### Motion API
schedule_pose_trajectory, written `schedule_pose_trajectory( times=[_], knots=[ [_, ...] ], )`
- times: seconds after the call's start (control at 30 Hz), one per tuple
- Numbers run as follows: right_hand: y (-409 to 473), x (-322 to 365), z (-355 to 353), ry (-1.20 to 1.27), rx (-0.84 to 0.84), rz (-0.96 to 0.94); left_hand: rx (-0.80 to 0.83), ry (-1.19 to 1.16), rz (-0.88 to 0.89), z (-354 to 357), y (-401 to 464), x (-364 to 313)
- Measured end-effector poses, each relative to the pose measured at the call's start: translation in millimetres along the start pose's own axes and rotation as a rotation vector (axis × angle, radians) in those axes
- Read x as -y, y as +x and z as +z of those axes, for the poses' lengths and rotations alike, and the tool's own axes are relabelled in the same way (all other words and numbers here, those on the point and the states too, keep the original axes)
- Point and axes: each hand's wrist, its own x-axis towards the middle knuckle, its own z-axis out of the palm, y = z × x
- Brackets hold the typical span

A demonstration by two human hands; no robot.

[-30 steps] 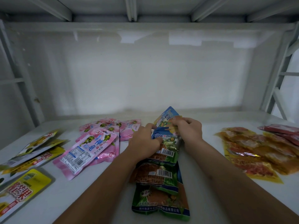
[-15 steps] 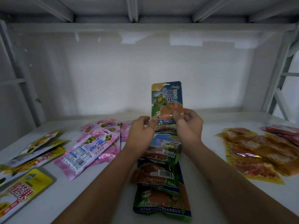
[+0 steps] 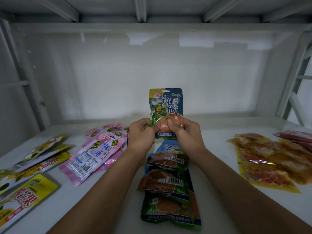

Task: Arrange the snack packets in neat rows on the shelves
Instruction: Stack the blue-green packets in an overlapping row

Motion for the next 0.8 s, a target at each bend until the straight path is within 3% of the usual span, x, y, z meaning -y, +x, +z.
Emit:
schedule_pose_trajectory(
  times=[0.2, 0.43, 0.8],
  knots=[
    [0.0, -4.4, 1.6, -0.115, -0.008, -0.069, 0.027, 0.012, -0.062, 1.9, -2.8, -2.8],
    [-0.8, 0.5, 1.4, -0.021, 0.025, -0.034, 0.059, -0.069, -0.127, -1.0, 0.2, -4.0],
    [-0.3, -4.6, -0.4, -0.335, 0.022, -0.211, -0.009, -0.076, -0.150, -3.0, 3.7, -2.9]
  ],
)
